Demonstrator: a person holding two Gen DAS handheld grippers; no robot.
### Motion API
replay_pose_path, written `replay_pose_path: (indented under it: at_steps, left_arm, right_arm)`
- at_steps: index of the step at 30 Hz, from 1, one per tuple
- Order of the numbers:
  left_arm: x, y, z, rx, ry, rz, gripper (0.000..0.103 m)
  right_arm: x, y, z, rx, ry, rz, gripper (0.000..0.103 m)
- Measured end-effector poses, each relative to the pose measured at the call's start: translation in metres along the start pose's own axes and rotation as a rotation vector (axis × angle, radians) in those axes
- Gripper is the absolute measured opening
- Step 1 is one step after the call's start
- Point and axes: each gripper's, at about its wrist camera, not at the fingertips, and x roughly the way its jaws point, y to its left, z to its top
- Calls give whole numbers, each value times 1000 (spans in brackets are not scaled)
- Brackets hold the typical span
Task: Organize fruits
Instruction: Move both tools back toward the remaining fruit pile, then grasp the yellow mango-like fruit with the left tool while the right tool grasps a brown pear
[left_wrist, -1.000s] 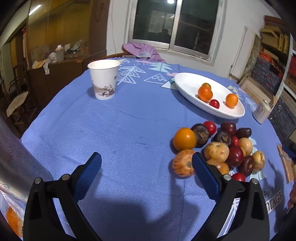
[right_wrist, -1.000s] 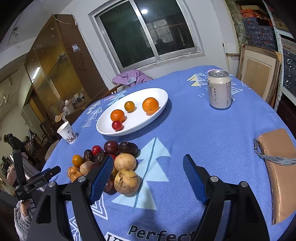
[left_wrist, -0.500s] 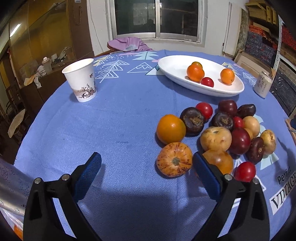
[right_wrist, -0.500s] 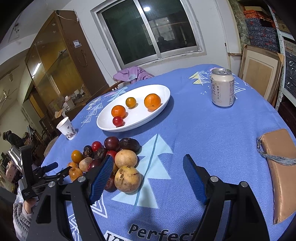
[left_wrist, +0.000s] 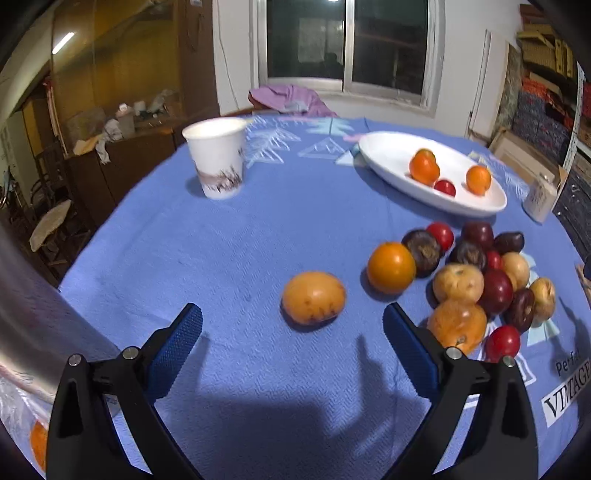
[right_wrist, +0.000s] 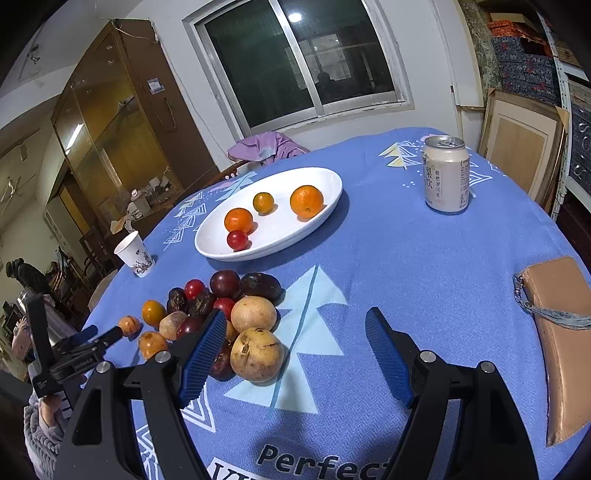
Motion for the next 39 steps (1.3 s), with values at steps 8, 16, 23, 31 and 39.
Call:
replay_pose_path:
  at_steps: [8, 16, 23, 31, 39]
  left_arm:
    - [9, -1, 1, -2, 4, -40, 84]
    - [9, -12, 0, 45, 1, -77, 67]
    - [18, -14, 0, 43, 44, -101, 49]
    - [29, -11, 1, 8, 92, -93, 42]
    - [30, -12, 1, 9, 93, -83, 42]
  right_arm:
    - [0, 6, -2, -27, 4, 7, 79]
    - [3, 12, -5, -61, 23, 12, 79]
    - [19, 27, -14, -129, 85, 0, 79]
    - [35, 43, -27, -219, 128, -37, 68]
    - [48, 51, -31, -265, 157, -66, 50]
